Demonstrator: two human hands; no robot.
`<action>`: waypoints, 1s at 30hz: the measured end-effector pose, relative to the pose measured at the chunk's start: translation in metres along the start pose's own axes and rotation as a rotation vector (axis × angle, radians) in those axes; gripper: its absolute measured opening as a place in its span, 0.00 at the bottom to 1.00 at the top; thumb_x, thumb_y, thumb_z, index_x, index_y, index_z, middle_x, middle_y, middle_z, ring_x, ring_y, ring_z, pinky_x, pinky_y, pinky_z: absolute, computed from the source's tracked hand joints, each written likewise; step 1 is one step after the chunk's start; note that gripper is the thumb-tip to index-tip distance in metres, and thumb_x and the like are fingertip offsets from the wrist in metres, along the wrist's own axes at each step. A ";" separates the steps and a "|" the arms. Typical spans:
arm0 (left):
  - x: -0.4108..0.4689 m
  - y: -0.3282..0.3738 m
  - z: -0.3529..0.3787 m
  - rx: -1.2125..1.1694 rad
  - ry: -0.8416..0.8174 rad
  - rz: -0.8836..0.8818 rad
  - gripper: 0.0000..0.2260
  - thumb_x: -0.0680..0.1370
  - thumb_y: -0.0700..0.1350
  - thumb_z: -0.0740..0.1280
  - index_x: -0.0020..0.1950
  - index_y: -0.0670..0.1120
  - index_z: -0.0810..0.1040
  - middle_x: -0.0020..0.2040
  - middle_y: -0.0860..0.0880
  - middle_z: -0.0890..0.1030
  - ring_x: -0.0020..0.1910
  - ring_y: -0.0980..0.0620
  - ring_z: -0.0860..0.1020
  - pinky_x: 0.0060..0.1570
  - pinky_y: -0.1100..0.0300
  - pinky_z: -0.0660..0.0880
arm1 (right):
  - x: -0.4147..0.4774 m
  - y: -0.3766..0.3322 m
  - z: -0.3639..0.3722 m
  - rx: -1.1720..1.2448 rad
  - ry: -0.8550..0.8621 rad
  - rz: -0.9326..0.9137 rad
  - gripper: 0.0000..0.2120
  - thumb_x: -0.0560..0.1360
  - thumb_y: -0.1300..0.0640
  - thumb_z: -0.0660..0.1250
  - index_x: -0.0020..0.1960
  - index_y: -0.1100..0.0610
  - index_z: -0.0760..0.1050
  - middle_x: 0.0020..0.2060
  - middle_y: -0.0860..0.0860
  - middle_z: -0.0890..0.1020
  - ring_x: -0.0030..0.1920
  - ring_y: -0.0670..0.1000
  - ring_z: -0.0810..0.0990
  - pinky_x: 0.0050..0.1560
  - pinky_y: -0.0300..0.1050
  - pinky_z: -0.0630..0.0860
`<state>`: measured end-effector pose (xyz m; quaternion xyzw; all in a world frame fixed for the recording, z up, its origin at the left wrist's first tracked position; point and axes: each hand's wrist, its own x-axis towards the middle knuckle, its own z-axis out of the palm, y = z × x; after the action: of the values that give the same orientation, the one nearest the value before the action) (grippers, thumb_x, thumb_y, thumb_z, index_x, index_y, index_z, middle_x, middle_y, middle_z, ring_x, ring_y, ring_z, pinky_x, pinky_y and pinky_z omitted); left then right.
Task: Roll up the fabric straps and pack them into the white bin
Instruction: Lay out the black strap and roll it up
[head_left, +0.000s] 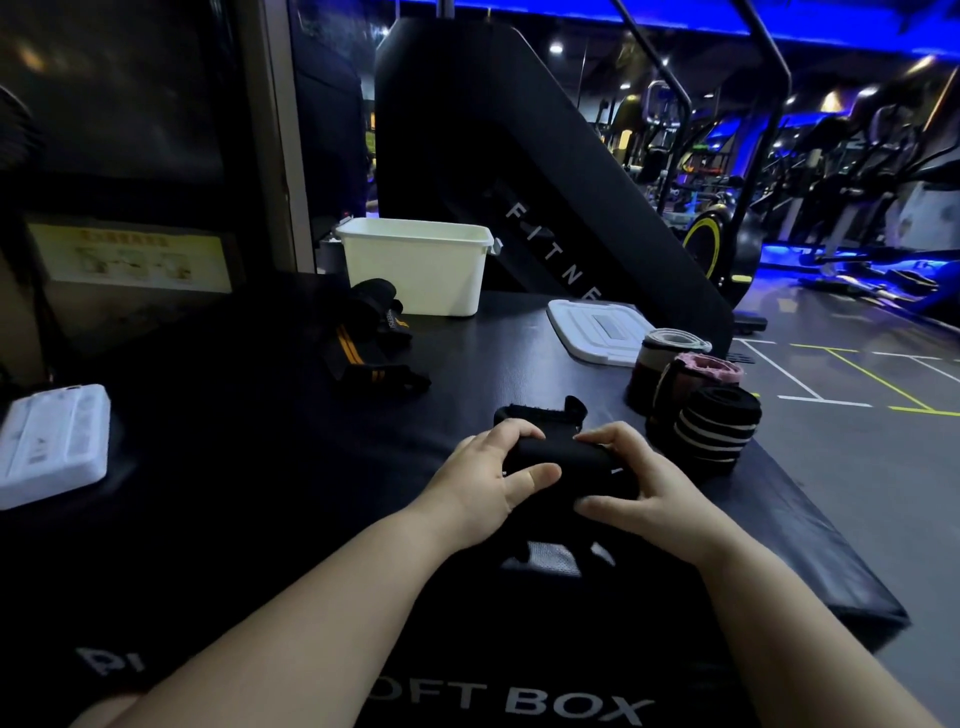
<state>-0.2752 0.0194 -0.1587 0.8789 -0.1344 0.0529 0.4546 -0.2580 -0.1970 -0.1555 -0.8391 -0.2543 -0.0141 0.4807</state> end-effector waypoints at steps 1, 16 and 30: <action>0.000 0.000 0.000 0.006 0.003 -0.006 0.15 0.77 0.57 0.68 0.62 0.59 0.72 0.56 0.53 0.74 0.55 0.56 0.72 0.56 0.62 0.70 | 0.001 0.000 0.000 -0.026 0.009 -0.004 0.24 0.65 0.56 0.78 0.58 0.47 0.73 0.49 0.50 0.80 0.41 0.41 0.80 0.45 0.33 0.75; -0.004 -0.002 0.002 -0.083 0.030 -0.001 0.22 0.68 0.60 0.68 0.62 0.63 0.72 0.58 0.58 0.74 0.55 0.57 0.75 0.62 0.56 0.72 | 0.006 0.006 0.007 -0.136 0.142 -0.060 0.17 0.66 0.33 0.64 0.50 0.41 0.75 0.51 0.43 0.77 0.53 0.41 0.76 0.54 0.35 0.72; -0.005 0.000 0.003 -0.010 0.046 -0.074 0.27 0.71 0.65 0.66 0.68 0.60 0.67 0.63 0.57 0.70 0.66 0.57 0.69 0.69 0.55 0.65 | 0.005 0.005 0.009 -0.077 0.124 -0.029 0.11 0.72 0.42 0.65 0.54 0.37 0.72 0.45 0.44 0.81 0.44 0.43 0.80 0.49 0.40 0.75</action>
<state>-0.2799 0.0183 -0.1611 0.8795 -0.0917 0.0554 0.4636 -0.2530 -0.1892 -0.1634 -0.8507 -0.2355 -0.0826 0.4626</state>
